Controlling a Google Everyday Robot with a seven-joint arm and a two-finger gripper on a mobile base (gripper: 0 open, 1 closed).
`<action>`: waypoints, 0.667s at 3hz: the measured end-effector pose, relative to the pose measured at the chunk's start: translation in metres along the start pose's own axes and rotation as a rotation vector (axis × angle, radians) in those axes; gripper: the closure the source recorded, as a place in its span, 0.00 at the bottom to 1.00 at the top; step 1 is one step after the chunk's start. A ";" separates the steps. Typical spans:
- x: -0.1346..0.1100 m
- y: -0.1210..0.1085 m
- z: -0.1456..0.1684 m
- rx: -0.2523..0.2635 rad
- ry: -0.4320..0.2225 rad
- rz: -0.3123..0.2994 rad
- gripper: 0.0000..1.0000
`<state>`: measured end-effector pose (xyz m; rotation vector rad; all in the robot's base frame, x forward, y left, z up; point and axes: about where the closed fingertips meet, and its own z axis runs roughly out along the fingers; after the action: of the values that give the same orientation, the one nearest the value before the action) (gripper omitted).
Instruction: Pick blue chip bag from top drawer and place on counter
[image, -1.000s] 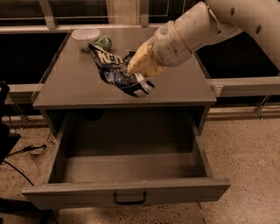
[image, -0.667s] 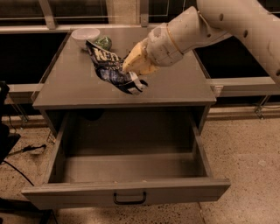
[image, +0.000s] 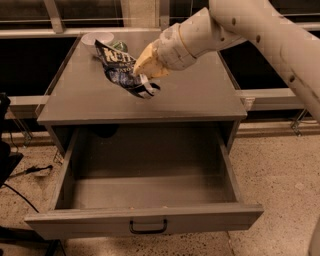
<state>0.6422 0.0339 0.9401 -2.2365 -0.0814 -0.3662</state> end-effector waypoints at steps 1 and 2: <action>0.012 0.010 0.015 -0.004 0.017 0.021 1.00; 0.015 0.028 0.036 -0.012 0.018 0.046 1.00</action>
Offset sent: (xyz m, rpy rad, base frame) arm 0.0378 0.0070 -0.0510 0.0074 0.0341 -0.0679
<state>0.6697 0.0426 0.9021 -2.2423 -0.0184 -0.3621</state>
